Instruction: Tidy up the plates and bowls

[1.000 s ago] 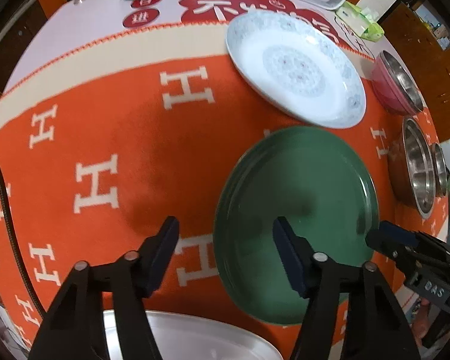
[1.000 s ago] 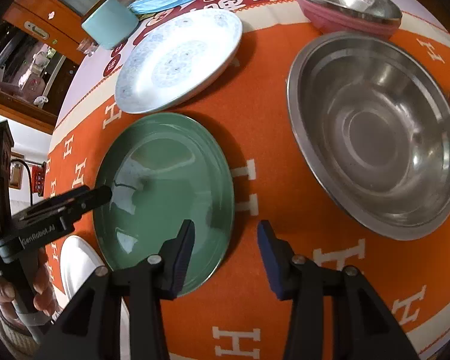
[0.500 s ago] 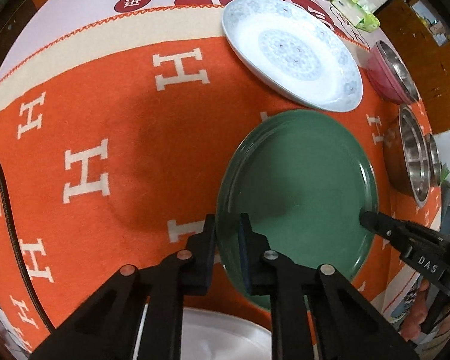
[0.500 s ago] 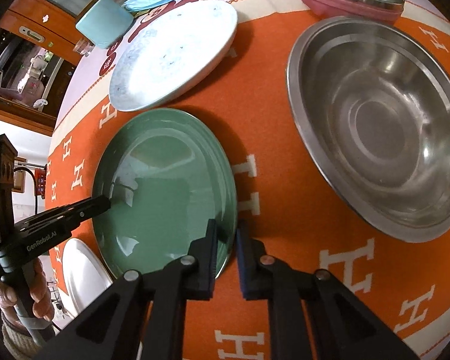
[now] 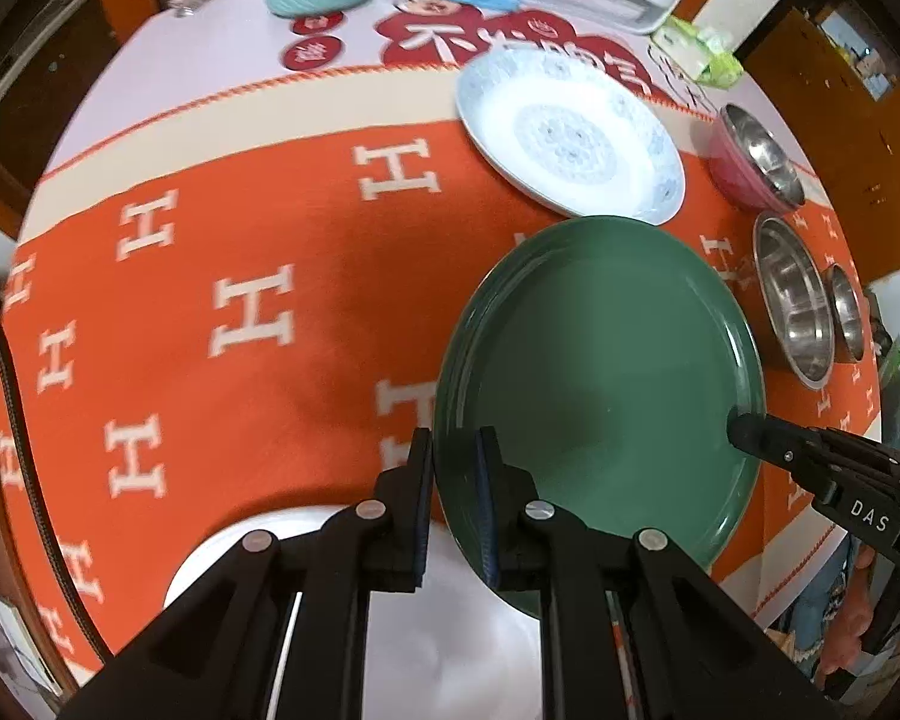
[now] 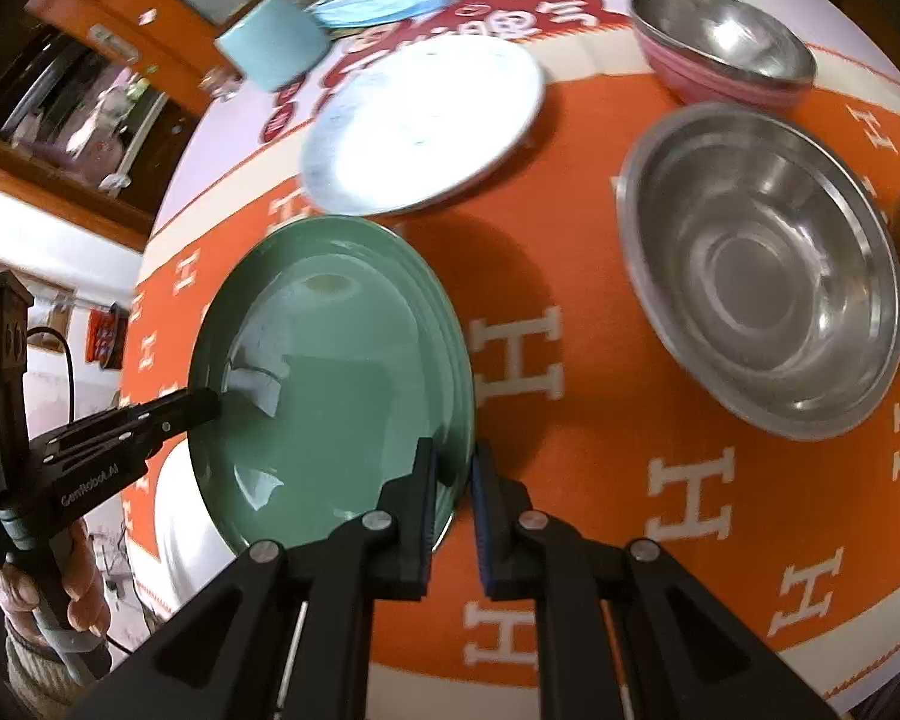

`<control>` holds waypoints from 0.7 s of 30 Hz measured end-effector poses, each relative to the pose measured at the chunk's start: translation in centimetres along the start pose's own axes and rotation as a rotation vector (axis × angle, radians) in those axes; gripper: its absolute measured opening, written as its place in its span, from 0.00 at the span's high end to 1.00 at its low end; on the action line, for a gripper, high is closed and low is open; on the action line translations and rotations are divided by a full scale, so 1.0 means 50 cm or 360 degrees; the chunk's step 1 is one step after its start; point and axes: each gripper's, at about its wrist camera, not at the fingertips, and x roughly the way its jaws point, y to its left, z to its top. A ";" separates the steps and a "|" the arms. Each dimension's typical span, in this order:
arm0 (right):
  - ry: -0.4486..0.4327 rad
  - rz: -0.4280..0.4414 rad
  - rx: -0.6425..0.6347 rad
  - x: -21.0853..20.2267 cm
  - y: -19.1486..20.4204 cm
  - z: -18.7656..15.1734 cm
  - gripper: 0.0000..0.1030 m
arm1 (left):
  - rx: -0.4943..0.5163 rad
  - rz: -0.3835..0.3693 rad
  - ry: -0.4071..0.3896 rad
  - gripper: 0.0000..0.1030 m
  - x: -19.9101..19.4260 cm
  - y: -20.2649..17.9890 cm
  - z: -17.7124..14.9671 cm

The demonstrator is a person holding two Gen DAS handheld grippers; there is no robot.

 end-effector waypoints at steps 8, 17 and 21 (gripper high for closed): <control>0.0049 0.0076 -0.0187 -0.030 0.086 -0.039 0.90 | -0.0138 0.0062 -0.0067 0.89 -0.100 0.083 -0.102; 0.0176 0.0111 -0.0390 -0.003 0.173 -0.090 0.90 | -0.0317 0.0123 -0.0014 0.88 -0.130 0.166 -0.229; 0.0244 0.0100 -0.0466 0.022 0.201 -0.114 0.90 | -0.0391 0.0135 0.0034 0.88 -0.117 0.186 -0.275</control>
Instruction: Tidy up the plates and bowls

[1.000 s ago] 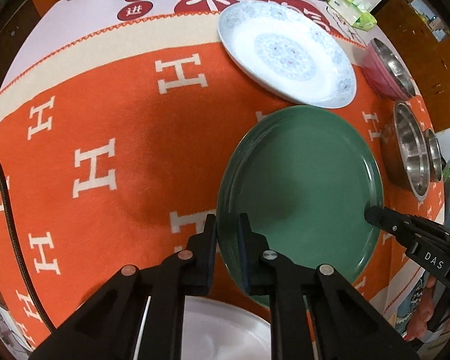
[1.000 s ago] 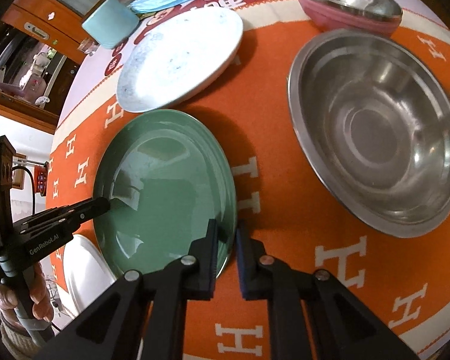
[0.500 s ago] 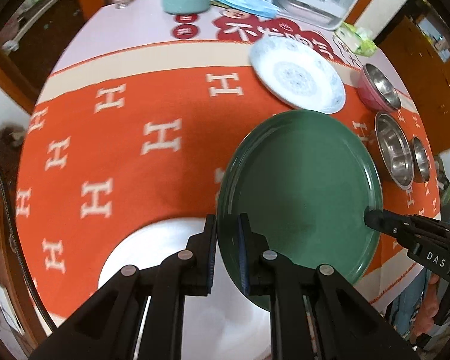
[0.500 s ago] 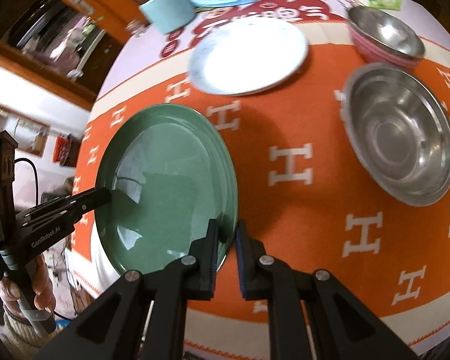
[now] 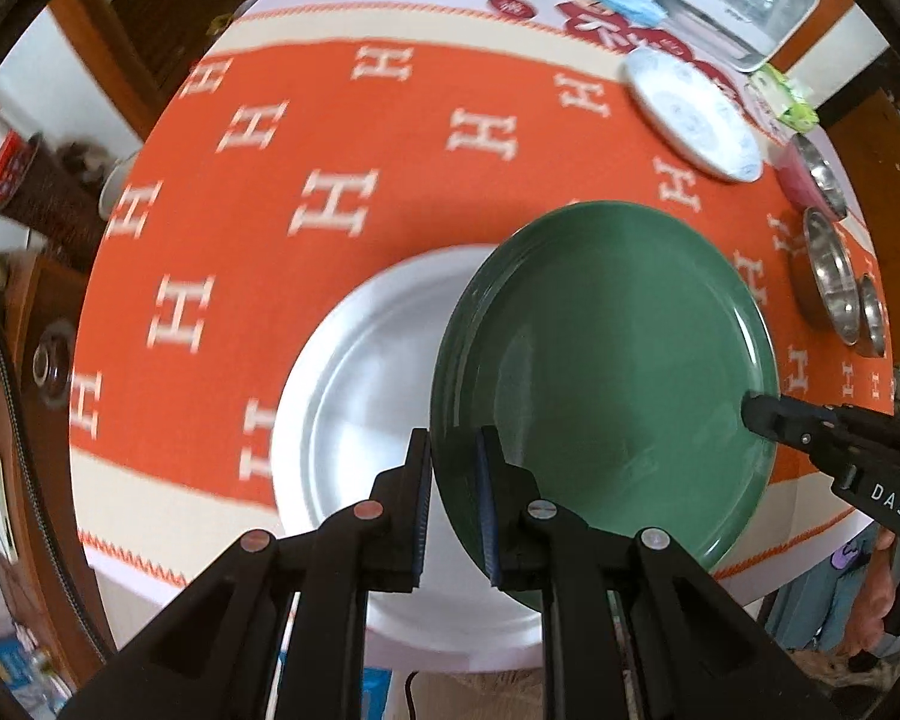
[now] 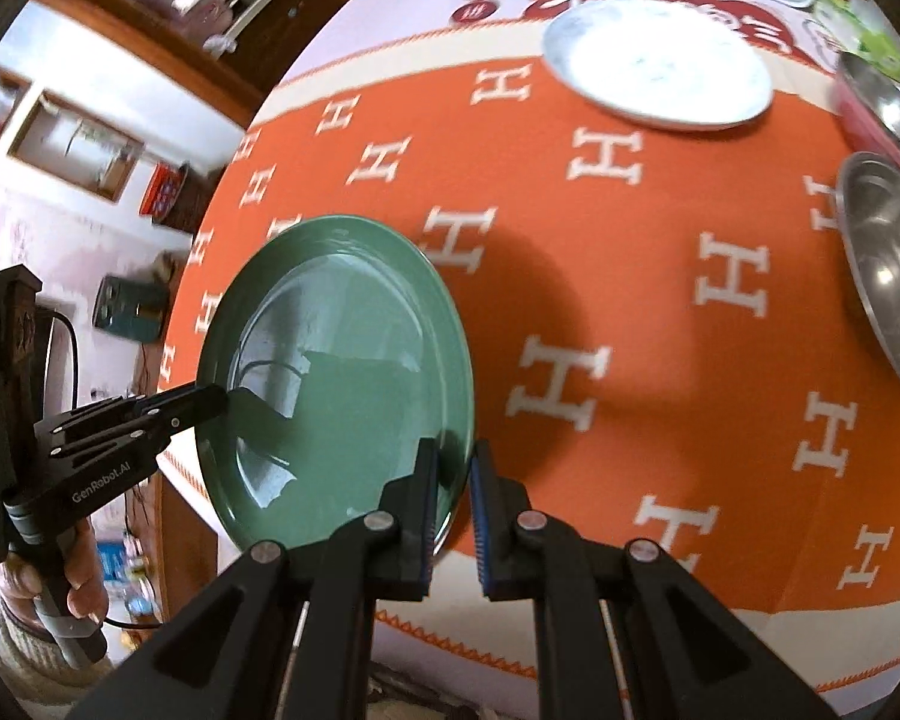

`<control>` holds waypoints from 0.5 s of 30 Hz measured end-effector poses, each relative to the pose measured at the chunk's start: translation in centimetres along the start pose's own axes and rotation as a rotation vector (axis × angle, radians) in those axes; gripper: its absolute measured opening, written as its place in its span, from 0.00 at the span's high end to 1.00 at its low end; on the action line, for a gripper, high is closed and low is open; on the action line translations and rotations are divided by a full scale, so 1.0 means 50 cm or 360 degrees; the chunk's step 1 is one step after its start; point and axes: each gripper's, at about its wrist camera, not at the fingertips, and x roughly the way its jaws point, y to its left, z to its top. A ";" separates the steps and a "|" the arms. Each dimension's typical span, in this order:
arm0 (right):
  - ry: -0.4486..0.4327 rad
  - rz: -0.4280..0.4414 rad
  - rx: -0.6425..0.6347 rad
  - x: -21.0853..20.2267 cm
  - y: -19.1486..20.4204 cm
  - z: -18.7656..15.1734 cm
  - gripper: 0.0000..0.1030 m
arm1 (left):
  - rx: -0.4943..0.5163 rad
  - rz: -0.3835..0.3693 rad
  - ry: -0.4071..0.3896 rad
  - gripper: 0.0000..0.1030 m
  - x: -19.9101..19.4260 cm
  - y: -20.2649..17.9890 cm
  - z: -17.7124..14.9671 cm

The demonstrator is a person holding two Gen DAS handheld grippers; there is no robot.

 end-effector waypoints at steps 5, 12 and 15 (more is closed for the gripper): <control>0.0073 -0.0005 -0.0054 0.035 0.026 -0.012 0.90 | -0.0063 0.0014 0.0043 0.88 0.021 0.033 -0.035; 0.0117 -0.0012 -0.0067 0.069 0.043 -0.018 0.90 | -0.0084 0.0030 0.0066 0.88 0.042 0.056 -0.055; 0.0137 -0.0022 -0.0073 0.080 0.042 -0.022 0.90 | -0.0076 0.0045 0.0080 0.88 0.054 0.059 -0.059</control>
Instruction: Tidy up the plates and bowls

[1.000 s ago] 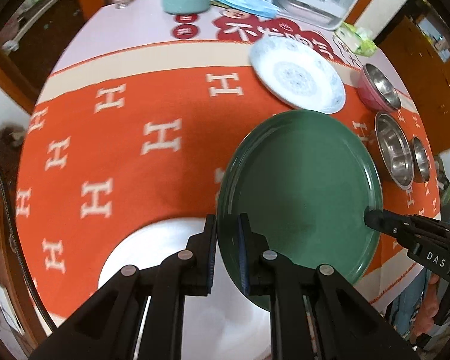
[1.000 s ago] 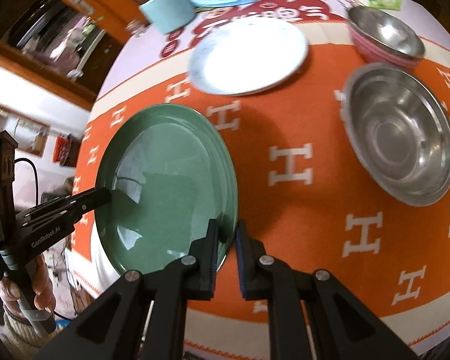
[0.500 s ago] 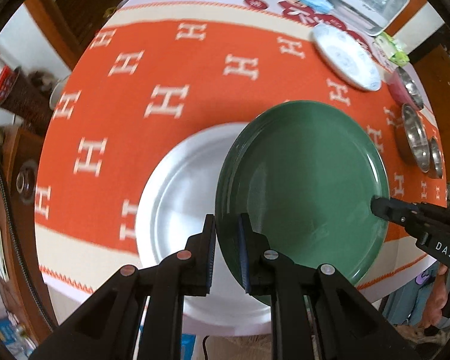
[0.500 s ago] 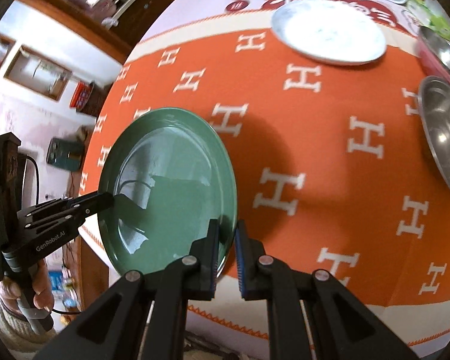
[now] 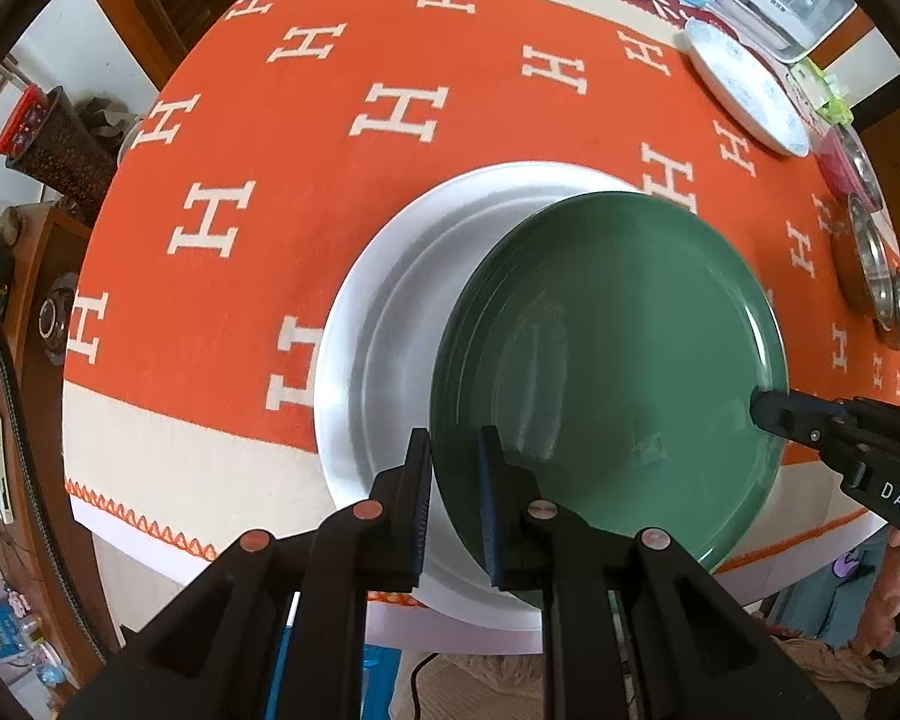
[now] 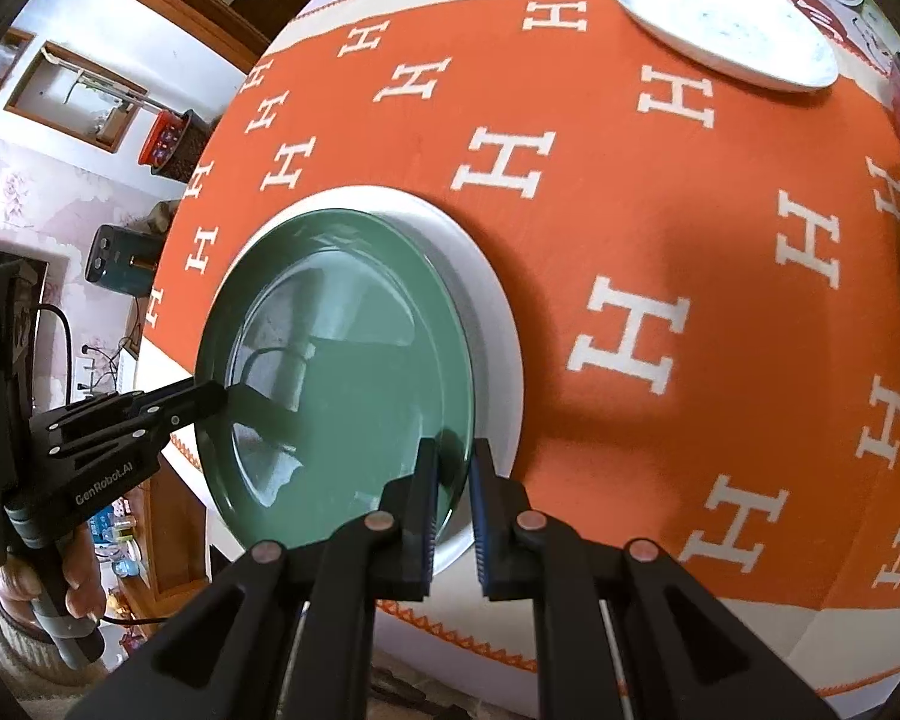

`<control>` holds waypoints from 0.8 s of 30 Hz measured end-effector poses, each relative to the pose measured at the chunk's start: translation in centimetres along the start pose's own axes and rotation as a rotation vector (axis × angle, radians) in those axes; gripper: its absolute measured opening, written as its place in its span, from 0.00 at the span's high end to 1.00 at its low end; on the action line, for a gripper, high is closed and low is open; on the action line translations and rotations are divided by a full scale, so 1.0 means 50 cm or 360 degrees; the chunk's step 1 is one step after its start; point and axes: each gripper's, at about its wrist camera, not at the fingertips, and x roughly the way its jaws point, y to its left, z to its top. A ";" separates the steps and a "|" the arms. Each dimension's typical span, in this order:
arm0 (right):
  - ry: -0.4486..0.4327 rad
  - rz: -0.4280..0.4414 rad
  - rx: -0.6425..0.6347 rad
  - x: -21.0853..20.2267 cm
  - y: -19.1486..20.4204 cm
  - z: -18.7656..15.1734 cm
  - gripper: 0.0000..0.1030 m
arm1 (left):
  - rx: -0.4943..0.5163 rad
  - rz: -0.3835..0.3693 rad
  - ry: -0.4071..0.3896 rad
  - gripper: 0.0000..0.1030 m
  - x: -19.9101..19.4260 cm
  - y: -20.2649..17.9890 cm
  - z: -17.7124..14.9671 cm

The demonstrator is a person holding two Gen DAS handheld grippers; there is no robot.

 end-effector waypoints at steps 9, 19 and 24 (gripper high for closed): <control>0.0032 -0.0028 0.0015 0.026 0.000 -0.001 0.91 | 0.0002 -0.0008 0.0045 0.88 0.036 0.008 0.001; 0.0014 -0.0038 0.0003 0.036 0.013 0.008 0.91 | 0.0011 0.0046 0.0031 0.88 0.047 0.000 0.022; 0.0050 -0.0057 -0.0033 0.050 0.024 0.011 0.90 | -0.0018 0.0034 0.0044 0.88 0.049 0.013 0.028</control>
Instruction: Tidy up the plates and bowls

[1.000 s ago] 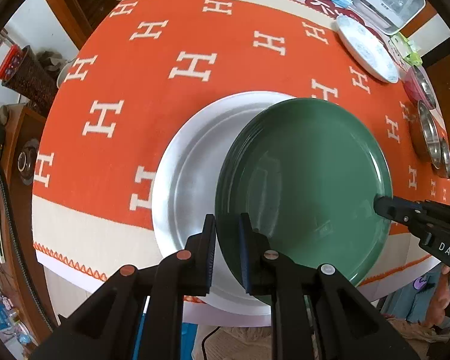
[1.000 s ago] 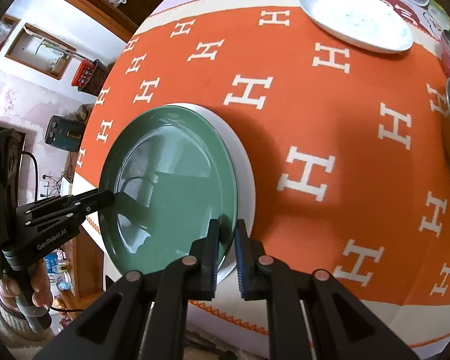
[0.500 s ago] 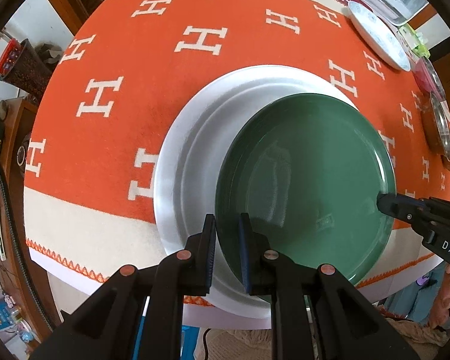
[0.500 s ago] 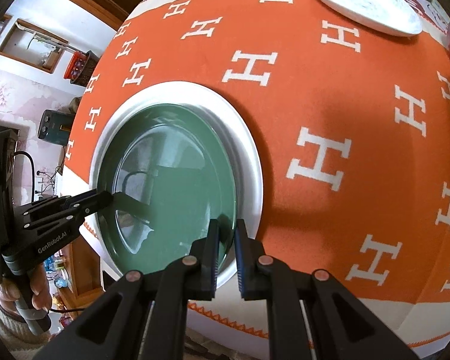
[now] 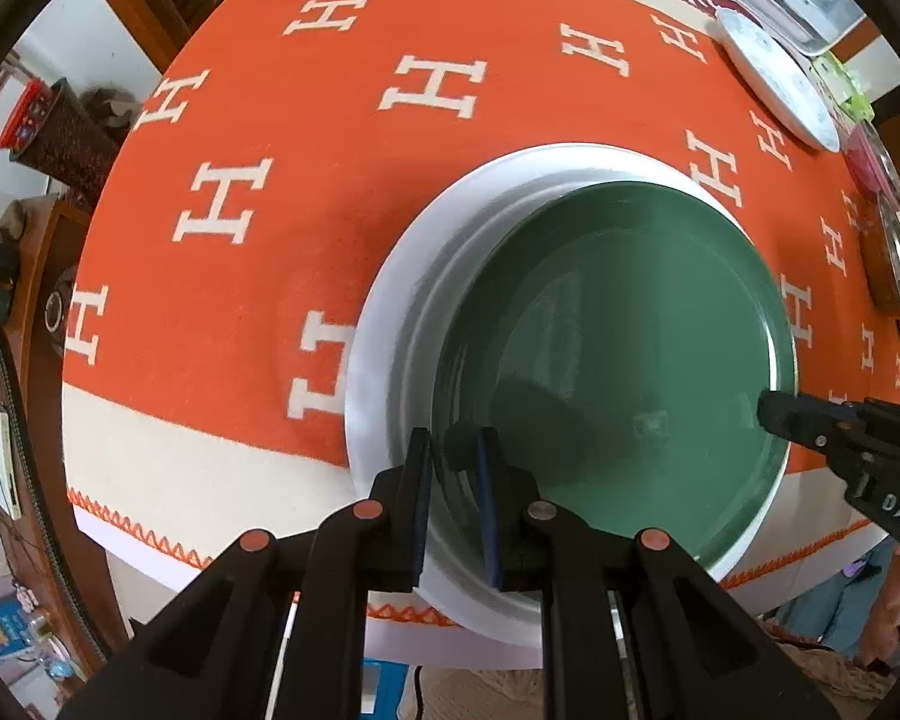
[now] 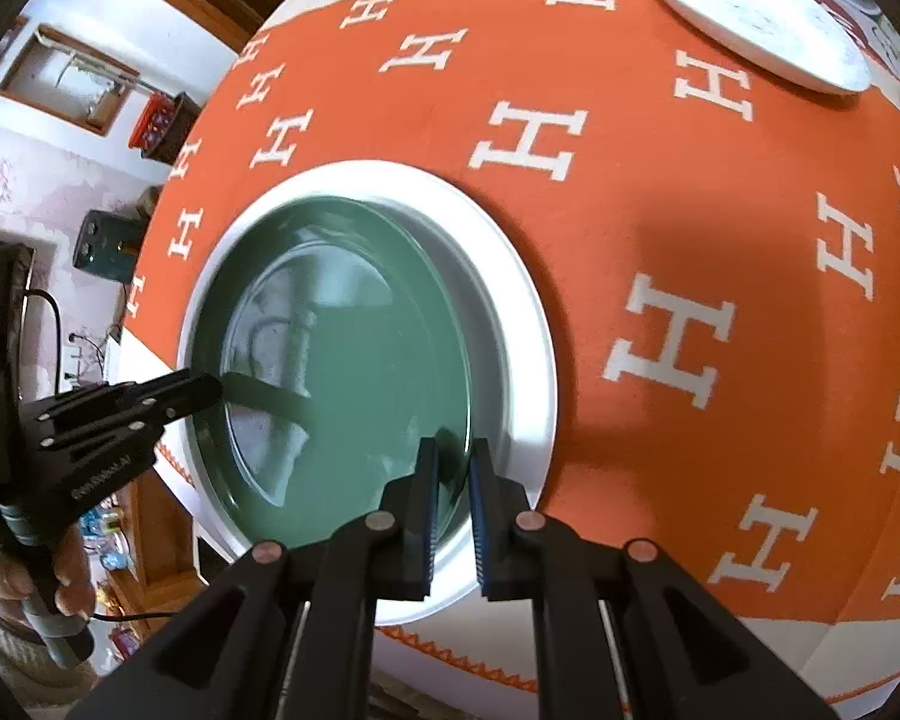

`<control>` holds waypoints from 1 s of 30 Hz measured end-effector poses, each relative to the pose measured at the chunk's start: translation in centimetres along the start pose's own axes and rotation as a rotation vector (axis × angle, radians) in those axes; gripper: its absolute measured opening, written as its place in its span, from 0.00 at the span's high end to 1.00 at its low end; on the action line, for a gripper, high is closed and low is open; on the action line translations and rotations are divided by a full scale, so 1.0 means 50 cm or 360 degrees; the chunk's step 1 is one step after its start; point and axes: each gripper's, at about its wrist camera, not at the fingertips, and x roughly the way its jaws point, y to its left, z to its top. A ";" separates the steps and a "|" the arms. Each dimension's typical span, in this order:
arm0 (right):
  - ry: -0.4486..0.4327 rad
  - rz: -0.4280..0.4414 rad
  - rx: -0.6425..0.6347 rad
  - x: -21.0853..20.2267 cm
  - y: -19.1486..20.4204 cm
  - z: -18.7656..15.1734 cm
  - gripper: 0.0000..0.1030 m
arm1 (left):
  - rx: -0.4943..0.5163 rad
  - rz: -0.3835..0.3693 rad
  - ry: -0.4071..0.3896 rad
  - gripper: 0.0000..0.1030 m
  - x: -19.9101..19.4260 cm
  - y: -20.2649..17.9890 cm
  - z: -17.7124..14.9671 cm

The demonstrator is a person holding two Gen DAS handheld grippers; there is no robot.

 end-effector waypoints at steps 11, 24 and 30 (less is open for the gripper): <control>0.0042 -0.0050 -0.0065 0.008 0.023 0.005 0.80 | -0.0009 -0.0033 -0.0014 0.78 -0.017 0.017 -0.008; -0.0079 -0.0144 -0.0222 -0.050 0.053 0.002 0.64 | 0.0068 -0.0022 -0.0172 0.60 -0.098 -0.020 0.012; -0.0090 -0.0129 -0.0200 -0.062 0.039 -0.008 0.64 | 0.0112 -0.0042 -0.0203 0.55 -0.116 -0.051 0.009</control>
